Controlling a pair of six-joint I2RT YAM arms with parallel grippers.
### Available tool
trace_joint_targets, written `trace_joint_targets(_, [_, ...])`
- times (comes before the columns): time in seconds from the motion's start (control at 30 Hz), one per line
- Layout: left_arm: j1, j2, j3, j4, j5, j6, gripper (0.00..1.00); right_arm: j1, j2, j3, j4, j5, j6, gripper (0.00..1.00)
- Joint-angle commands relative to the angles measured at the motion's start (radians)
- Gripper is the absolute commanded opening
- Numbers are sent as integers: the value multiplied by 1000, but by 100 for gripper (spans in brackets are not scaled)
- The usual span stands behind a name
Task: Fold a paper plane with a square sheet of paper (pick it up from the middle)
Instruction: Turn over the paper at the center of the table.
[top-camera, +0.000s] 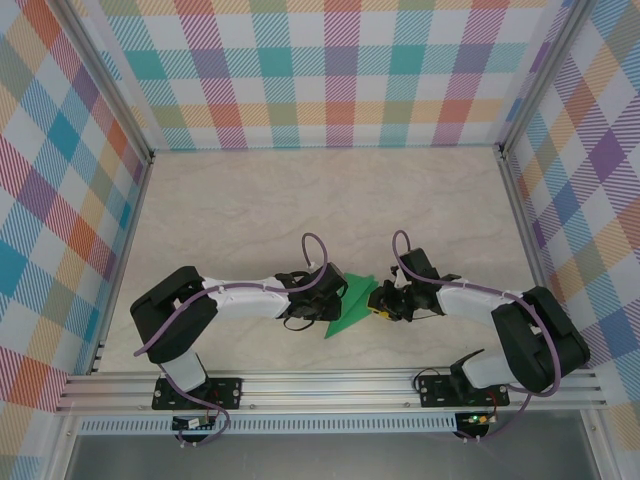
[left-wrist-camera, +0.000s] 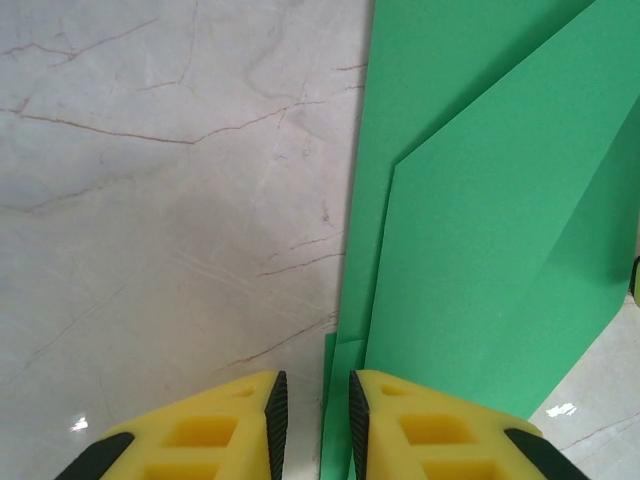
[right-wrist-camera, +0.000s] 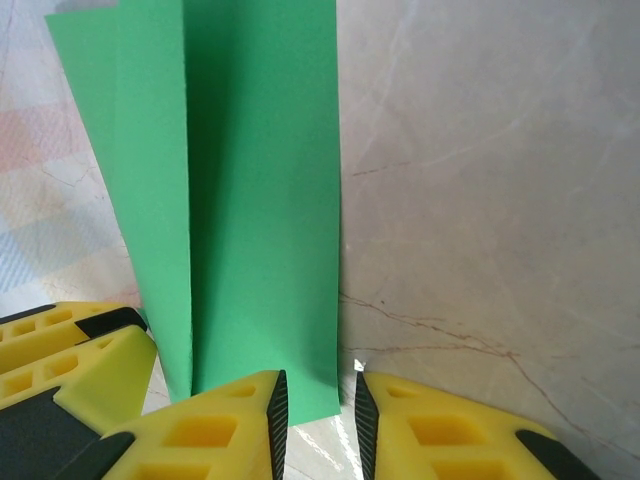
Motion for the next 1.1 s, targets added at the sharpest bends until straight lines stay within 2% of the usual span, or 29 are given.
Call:
trace_joint_targets(0.0, [13,38,21,7,33,16,25,19,5,23,98,-36,13,27])
trace_joint_targets(0.73, [14,45,29,7,45,17,24,18,-2,25,84,-19,16,29])
trace_joint_targets(1.07, [19,40,24,14,49,12,24,19,-23,13,46,-8,41,33])
